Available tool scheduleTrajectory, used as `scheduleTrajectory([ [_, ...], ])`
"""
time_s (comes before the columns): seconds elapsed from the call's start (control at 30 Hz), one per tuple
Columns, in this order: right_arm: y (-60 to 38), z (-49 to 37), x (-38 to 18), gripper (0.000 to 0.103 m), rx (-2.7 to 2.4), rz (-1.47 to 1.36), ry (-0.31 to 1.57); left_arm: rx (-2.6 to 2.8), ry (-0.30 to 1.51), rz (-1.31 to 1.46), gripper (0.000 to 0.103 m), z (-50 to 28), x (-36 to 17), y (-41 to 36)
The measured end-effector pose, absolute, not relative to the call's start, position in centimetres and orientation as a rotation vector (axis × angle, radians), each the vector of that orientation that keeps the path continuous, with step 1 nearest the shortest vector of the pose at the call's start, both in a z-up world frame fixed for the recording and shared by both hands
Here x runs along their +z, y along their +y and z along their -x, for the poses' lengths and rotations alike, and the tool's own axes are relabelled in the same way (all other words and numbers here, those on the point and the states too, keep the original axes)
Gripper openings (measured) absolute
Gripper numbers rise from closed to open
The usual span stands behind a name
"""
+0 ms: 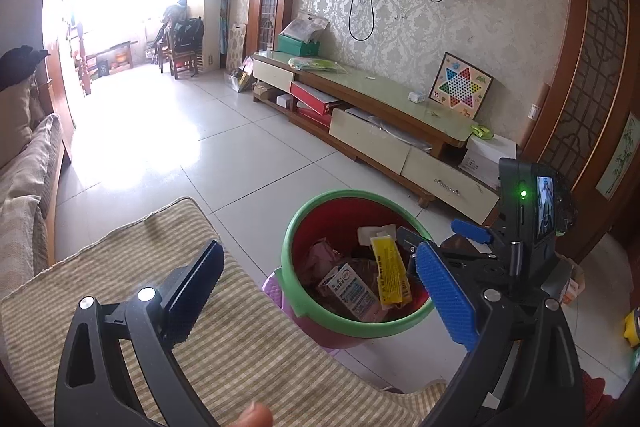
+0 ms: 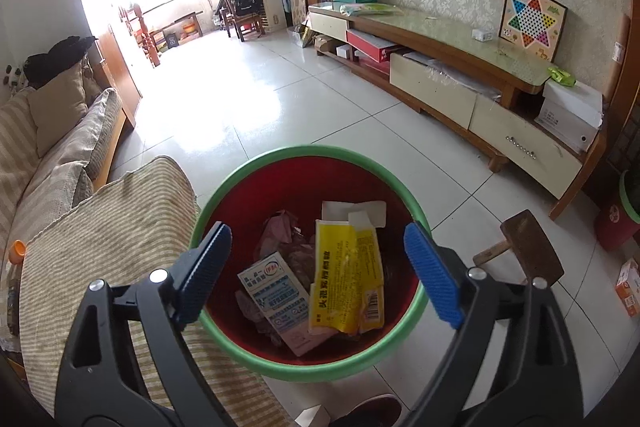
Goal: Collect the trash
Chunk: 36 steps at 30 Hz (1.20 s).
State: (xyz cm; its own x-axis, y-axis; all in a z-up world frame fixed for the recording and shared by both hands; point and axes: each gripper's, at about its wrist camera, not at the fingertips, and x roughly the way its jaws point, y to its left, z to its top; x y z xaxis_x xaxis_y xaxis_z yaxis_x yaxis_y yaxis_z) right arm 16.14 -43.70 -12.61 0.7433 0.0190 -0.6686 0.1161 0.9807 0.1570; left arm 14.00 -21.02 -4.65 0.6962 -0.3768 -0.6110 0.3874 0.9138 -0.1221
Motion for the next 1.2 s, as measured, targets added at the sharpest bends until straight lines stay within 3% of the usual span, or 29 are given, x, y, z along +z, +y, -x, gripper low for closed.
scheduleTrajectory([
  [0.1, -42.6, -13.9, -10.8, 0.098, -0.052, -0.189, 0.669, -0.414, 0.665, -0.019, 0.095, -12.9, -4.2, -20.0],
  [0.57, -35.0, -1.4, -0.9, 0.098, -0.168, -0.072, 0.272, -0.277, 0.474, 0.106, 0.095, -5.5, 0.9, -10.2],
  [0.93, -32.1, 2.7, 2.7, 0.098, -0.179, -0.254, 0.266, -0.138, 0.346, 0.127, 0.095, -1.5, 5.0, -4.9],
  [1.2, -30.0, 3.4, 3.2, 0.098, -0.189, -0.218, 0.304, -0.153, 0.356, 0.172, 0.095, -0.4, 5.2, -4.0],
])
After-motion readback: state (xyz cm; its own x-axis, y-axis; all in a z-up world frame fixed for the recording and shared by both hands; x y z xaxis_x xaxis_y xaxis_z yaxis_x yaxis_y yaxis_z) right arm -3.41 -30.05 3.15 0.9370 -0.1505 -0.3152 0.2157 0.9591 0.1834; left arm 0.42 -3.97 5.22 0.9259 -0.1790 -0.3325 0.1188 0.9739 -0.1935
